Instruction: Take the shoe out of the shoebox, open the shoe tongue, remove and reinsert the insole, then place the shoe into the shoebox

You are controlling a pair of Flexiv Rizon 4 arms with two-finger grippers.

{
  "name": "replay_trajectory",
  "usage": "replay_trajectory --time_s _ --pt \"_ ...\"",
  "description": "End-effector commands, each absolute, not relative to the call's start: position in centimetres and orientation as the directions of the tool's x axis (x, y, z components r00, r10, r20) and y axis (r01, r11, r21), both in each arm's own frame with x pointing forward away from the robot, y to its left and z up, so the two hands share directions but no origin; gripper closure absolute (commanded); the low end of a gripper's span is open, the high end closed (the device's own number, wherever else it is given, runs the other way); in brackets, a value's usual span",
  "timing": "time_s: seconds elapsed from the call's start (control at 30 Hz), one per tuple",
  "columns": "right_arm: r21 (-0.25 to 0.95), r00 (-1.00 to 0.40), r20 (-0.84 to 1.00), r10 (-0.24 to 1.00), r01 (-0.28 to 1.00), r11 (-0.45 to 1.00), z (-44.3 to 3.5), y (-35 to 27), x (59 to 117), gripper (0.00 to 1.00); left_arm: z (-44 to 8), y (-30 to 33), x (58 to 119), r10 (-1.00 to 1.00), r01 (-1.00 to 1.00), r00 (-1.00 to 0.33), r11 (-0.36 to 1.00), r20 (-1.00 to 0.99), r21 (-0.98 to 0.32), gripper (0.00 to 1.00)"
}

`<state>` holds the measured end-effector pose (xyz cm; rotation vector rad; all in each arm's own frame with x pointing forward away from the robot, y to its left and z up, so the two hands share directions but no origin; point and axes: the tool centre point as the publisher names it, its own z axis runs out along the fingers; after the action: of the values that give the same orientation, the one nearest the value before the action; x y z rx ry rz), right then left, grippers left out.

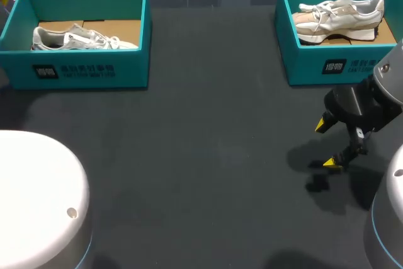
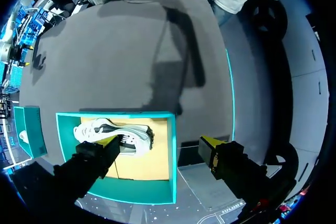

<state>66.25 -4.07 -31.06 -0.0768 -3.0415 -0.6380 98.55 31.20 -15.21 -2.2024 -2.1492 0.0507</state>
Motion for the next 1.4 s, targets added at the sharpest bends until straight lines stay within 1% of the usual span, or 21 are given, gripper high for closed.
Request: replay_trajectory --time_s 0.03,0.57,0.6,0.67,0.7,0.8,0.87,0.93,1.0,1.03,1.1,1.13,1.17,1.2,1.27,1.3,1.4 --pt "0.398 -0.998 0.04 0.044 0.056 0.916 -31.1 -4.0 66.1 0.0 -14.1 31.5 97.3 0.999 0.997 0.04 -0.038 0.021 -0.065 0.0" --pt "0.398 -0.998 0.04 0.044 0.056 0.916 -31.1 -4.0 66.1 0.0 -13.9 31.5 97.1 0.999 0.996 0.051 -0.049 0.019 -0.074 0.0" --pt "0.383 -0.994 0.063 0.089 0.107 0.917 -30.7 -4.3 66.7 0.0 -13.9 31.5 97.1 0.999 0.996 0.051 -0.049 0.019 -0.074 0.0" --pt "0.329 -0.986 0.089 0.143 0.164 0.93 -29.8 -4.7 67.9 0.0 -13.9 31.5 97.1 0.999 0.996 0.051 -0.049 0.019 -0.074 0.0" --pt "0.329 -0.98 0.091 0.179 0.199 0.923 -29.2 -5.0 68.6 0.0 -13.9 31.5 97.1 0.999 0.996 0.051 -0.049 0.019 -0.074 0.0" --pt "0.276 -0.957 0.104 0.27 0.288 0.917 -27.5 -5.5 70.4 0.0 -13.9 31.5 97.1 0.999 0.996 0.051 -0.049 0.019 -0.074 0.0" --pt "0.198 -0.923 0.137 0.359 0.38 0.904 -26.3 -6.0 71.8 0.0 -13.9 31.5 97.1 0.999 0.996 0.051 -0.049 0.019 -0.074 0.0" --pt "0.193 -0.904 0.121 0.41 0.426 0.884 -25.1 -6.5 72.9 0.0 -13.9 31.5 97.1 0.999 0.996 0.051 -0.049 0.019 -0.074 0.0" --pt "0.135 -0.874 0.113 0.472 0.484 0.865 -24.1 -6.9 74.0 0.0 -13.9 31.5 97.1 0.999 0.996 0.051 -0.049 0.019 -0.074 0.0" --pt "0.155 -0.868 0.103 0.485 0.496 0.855 -23.5 -7.3 74.3 0.0 -13.9 31.5 97.1 0.999 0.996 0.051 -0.049 0.019 -0.074 0.0" --pt "0.093 -0.825 0.081 0.56 0.566 0.819 -22.5 -7.8 75.0 0.0 -13.9 31.5 97.1 0.999 0.996 0.051 -0.049 0.019 -0.074 0.0" --pt "0.121 -0.829 0.076 0.554 0.559 0.82 -21.9 -8.1 75.2 0.0 -13.9 31.5 97.1 0.999 0.996 0.051 -0.049 0.019 -0.074 0.0" --pt "0.119 -0.812 0.058 0.581 0.583 0.803 -21.4 -8.4 75.4 0.0 -13.9 31.5 97.1 0.999 0.996 0.051 -0.049 0.019 -0.074 0.0" --pt "0.084 -0.782 0.054 0.621 0.624 0.777 -21.0 -8.7 75.6 0.0 -13.9 31.5 97.1 0.999 0.996 0.051 -0.049 0.019 -0.074 0.0" --pt "0.098 -0.747 0.052 0.663 0.664 0.741 -20.5 -9.4 75.9 0.0 -13.9 31.5 97.1 0.999 0.996 0.051 -0.049 0.019 -0.074 0.0" --pt "0.081 -0.72 0.039 0.692 0.693 0.716 -20.3 -9.7 76.0 0.0 -13.9 31.5 97.1 0.999 0.996 0.051 -0.049 0.019 -0.074 0.0" --pt "0.084 -0.721 0.033 0.692 0.692 0.717 -20.1 -10.0 76.0 0.0 -13.9 31.5 97.1 0.999 0.996 0.051 -0.049 0.019 -0.074 0.0"
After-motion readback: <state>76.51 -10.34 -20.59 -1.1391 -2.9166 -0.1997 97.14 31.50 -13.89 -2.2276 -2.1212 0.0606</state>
